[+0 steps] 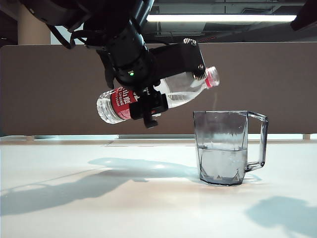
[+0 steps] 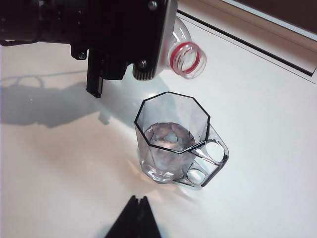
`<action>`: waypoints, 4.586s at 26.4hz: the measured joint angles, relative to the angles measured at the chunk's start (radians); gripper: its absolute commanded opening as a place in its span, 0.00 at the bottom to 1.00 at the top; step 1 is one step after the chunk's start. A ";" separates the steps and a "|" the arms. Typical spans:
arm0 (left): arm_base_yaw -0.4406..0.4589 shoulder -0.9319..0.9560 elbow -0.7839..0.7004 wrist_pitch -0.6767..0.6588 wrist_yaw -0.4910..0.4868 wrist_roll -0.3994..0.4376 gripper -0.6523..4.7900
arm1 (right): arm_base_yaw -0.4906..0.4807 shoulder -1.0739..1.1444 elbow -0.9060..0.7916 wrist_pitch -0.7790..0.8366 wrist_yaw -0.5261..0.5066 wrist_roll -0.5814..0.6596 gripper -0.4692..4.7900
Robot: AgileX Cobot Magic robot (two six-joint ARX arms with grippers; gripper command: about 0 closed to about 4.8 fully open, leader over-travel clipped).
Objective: Pick up the mineral water bottle with the left hand on the table and pour water into the mug until it's half full.
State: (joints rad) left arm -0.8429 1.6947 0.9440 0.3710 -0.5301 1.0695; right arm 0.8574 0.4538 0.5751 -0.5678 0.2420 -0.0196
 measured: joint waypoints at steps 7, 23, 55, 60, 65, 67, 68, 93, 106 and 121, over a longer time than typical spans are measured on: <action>0.000 0.000 0.000 -0.002 0.043 -0.154 0.62 | 0.000 0.000 0.000 0.000 0.000 0.000 0.08; 0.074 -0.101 0.000 -0.095 0.204 -0.650 0.62 | 0.000 0.000 0.000 0.000 0.000 0.000 0.08; 0.327 -0.192 -0.208 0.076 0.724 -1.043 0.62 | 0.000 0.000 0.000 -0.026 -0.011 0.000 0.08; 0.338 -0.242 -0.274 0.130 0.724 -1.062 0.62 | 0.000 0.000 0.000 -0.027 -0.011 0.000 0.08; 0.387 -0.303 -0.356 0.210 0.726 -1.103 0.62 | 0.000 0.000 0.000 -0.028 -0.011 0.000 0.08; 0.415 -0.335 -0.392 0.225 0.727 -1.115 0.62 | 0.000 0.000 0.000 -0.029 -0.011 0.000 0.08; 0.430 -0.348 -0.409 0.232 0.728 -1.118 0.62 | 0.000 0.000 0.000 -0.029 -0.011 0.000 0.08; 0.461 -0.253 -0.467 0.340 0.795 -1.134 0.62 | 0.000 0.000 0.000 -0.029 -0.012 0.000 0.08; 0.461 -0.211 -0.465 0.360 0.864 -1.127 0.73 | 0.000 0.000 0.000 -0.029 -0.015 0.000 0.08; 0.462 -0.214 -0.465 0.329 0.890 -1.126 1.00 | 0.000 0.000 0.000 -0.029 -0.015 0.000 0.08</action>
State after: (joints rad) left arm -0.3813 1.4807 0.4789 0.7002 0.3599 -0.0570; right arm 0.8574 0.4541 0.5751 -0.5968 0.2272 -0.0196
